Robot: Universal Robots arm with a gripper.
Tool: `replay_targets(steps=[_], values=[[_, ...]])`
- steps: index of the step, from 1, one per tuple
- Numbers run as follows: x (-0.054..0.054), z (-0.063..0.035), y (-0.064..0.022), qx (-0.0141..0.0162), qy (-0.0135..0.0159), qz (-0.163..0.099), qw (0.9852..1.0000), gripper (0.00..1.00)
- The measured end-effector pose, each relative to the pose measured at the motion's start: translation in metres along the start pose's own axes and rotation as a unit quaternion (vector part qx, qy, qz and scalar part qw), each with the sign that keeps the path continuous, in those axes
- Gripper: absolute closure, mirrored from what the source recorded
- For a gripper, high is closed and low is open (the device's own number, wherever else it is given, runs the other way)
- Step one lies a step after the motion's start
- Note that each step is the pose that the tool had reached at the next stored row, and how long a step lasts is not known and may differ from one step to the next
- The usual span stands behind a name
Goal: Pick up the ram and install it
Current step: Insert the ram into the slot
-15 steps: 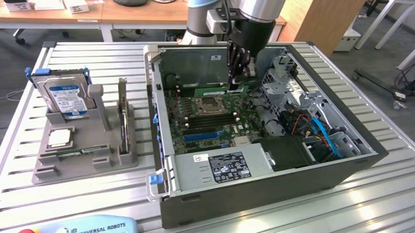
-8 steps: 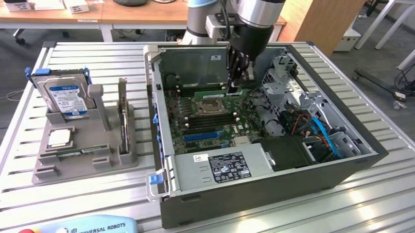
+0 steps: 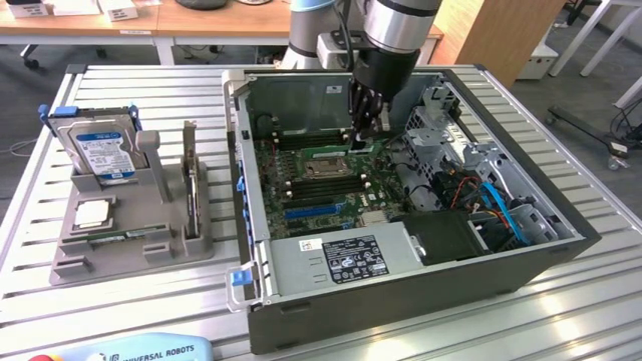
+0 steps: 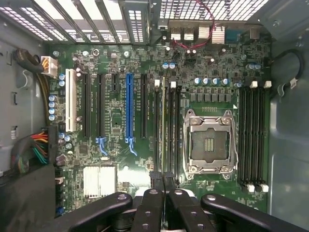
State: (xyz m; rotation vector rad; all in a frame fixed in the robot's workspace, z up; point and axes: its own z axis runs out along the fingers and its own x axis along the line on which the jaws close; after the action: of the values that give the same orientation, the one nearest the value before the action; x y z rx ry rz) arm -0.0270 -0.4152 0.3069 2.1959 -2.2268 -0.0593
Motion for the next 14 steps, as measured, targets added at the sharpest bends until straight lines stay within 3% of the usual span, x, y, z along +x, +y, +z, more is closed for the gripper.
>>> replay_targets(steps=[14], values=[[0.000,0.0200,-0.0007,0.0000,0.0000,0.000,1.0000,0.88]])
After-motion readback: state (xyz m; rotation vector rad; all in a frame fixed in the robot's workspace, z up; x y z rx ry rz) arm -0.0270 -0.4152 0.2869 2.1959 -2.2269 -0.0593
